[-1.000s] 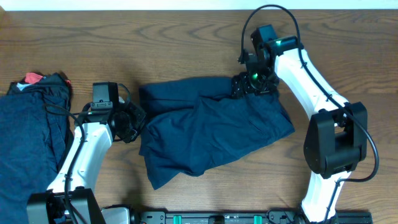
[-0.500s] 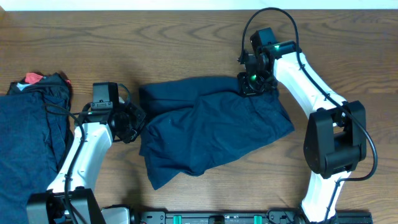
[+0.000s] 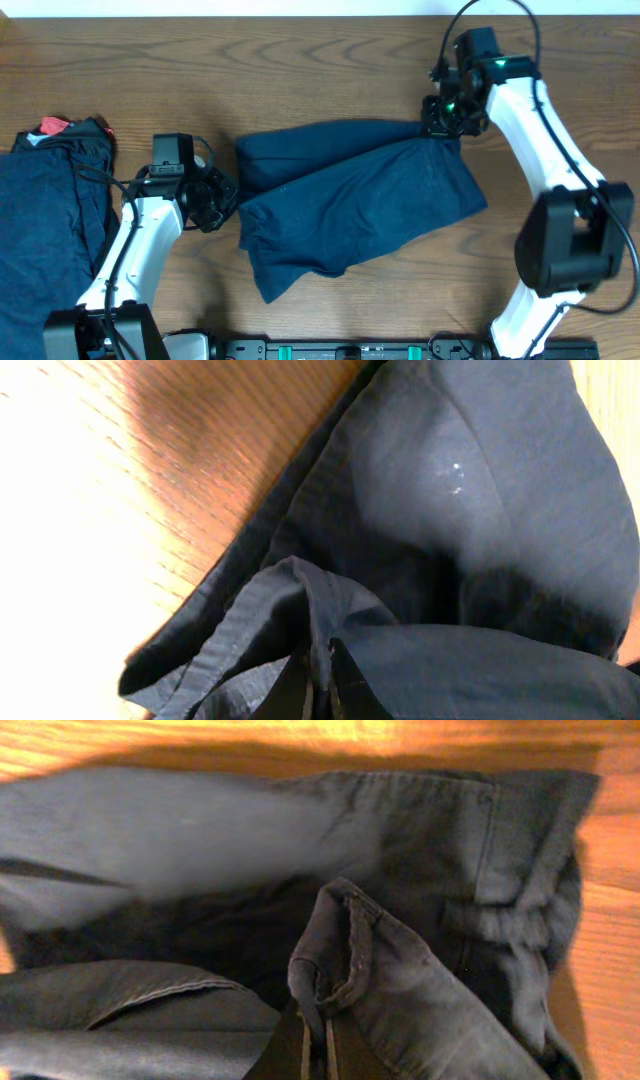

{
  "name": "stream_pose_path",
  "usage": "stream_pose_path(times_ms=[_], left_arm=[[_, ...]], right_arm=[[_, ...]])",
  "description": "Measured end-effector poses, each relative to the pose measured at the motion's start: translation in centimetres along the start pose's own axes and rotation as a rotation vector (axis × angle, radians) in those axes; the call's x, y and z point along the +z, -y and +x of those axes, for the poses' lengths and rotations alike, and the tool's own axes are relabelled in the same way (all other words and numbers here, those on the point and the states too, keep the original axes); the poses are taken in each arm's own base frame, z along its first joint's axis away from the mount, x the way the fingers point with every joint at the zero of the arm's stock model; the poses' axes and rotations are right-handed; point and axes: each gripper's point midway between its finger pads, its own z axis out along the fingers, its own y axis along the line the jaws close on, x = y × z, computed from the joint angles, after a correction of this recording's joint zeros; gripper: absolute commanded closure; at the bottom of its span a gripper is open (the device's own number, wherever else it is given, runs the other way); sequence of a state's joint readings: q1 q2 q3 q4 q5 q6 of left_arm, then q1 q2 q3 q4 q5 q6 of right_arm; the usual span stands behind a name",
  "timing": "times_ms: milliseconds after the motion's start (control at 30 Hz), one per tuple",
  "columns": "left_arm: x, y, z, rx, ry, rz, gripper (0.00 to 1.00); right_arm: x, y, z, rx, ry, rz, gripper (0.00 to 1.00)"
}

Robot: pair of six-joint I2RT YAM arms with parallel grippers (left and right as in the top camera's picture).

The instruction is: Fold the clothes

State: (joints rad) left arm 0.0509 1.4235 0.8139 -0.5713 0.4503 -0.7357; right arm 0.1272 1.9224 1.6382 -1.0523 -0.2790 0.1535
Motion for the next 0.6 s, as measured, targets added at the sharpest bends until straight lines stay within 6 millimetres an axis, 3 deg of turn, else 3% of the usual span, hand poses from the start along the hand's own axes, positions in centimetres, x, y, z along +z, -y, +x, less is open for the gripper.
stream_pose_path(times_ms=[133,600], left_arm=[[-0.9,1.4,0.1,0.051,0.036,0.042,0.94],[-5.2,7.9,4.0,0.322,0.159,0.183,0.94]], right_arm=[[-2.2,-0.3,-0.3,-0.011,0.045,0.013,0.99],[-2.4,0.9,-0.1,-0.002,0.041,0.078,0.99]])
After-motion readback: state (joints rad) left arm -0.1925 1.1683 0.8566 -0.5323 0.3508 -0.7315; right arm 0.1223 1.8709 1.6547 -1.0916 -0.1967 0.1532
